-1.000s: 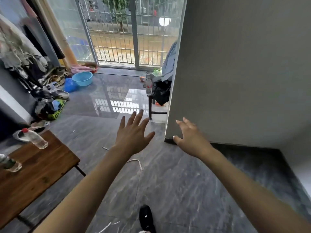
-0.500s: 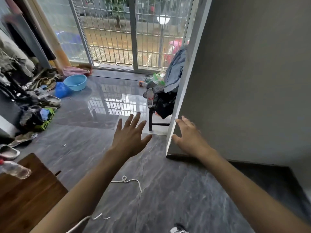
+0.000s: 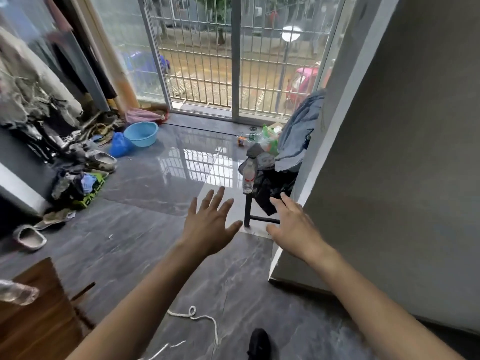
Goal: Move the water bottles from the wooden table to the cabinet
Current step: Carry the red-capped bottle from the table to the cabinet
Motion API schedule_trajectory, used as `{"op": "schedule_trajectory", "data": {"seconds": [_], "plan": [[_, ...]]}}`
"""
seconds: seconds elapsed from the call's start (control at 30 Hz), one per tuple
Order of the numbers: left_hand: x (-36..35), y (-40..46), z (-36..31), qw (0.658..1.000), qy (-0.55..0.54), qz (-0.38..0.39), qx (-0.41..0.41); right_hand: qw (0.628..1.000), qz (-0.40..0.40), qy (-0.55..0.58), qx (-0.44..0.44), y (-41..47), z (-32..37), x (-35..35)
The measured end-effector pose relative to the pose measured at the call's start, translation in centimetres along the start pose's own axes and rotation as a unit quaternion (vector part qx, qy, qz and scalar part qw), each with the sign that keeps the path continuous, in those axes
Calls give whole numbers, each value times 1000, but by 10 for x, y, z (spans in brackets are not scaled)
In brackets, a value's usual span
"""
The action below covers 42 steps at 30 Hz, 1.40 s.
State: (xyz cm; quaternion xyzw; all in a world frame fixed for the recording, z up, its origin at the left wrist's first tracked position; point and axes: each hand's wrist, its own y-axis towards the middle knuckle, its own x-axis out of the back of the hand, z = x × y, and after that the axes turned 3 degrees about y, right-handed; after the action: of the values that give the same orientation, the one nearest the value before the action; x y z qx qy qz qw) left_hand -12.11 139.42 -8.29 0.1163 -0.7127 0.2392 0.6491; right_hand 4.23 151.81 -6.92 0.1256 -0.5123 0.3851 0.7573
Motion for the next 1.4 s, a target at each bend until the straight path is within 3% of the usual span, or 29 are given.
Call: {"op": "schedule_trajectory", "data": {"seconds": [0.27,0.63,1.0,1.4], "plan": [[15,68,21,996,-28,14,86,994,47,-26,94,113,12,2],[-2,115,130,973,-81,18,214,973,129,-67,182,234,97,-36],[5,114,280,916,-154,2,369,929,161,-109,314,328,260,-75],[-8,87,365,831,-204,-2,518,843,242,-134,462,384,393,-150]]}}
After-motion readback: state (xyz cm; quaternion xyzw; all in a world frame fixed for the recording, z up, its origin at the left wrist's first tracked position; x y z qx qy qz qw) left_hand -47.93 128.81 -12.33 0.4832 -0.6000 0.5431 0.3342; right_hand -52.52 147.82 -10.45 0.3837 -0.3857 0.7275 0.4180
